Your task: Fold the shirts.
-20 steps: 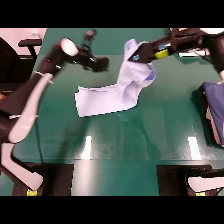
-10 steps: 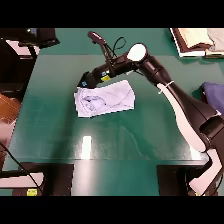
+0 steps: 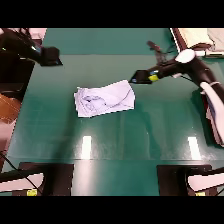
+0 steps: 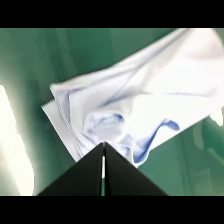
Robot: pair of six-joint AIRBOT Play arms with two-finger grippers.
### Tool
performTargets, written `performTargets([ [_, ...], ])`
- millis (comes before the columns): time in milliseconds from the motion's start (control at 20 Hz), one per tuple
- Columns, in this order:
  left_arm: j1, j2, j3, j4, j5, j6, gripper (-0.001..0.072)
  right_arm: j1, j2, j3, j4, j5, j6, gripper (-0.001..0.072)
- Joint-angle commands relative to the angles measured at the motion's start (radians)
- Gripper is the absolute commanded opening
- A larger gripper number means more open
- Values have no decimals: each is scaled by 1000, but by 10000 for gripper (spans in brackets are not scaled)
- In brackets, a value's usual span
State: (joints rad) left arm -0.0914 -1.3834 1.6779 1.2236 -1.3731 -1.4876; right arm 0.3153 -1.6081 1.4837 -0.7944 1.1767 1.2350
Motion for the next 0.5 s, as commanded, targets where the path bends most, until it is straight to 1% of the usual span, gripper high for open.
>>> performTargets([
  [0, -71, 29, -182, 18, 64, -13, 32, -109, 81, -127, -10, -24, 7, 553],
  [50, -77, 27, -230, -1, 86, -24, 100, -115, 96, -144, -10, -38, 6, 554],
  [100, -77, 27, -277, -14, 127, -26, 459, -115, 105, -153, -10, -47, 6, 553],
  [150, -77, 27, -315, -36, 172, -34, 620, -115, 110, -157, -10, -56, 6, 554],
  [200, -77, 27, -349, -60, 219, -31, 533, -108, 110, -156, -10, -60, 6, 554],
  [250, -77, 27, -379, -85, 258, -31, 479, -97, 109, -156, -10, -66, 6, 554],
  [350, -77, 27, -439, -145, 333, -31, 478, -79, 109, -156, -10, -79, 6, 553],
  [450, -77, 27, -488, -168, 384, -30, 477, -58, 109, -156, -11, -97, 6, 554],
])
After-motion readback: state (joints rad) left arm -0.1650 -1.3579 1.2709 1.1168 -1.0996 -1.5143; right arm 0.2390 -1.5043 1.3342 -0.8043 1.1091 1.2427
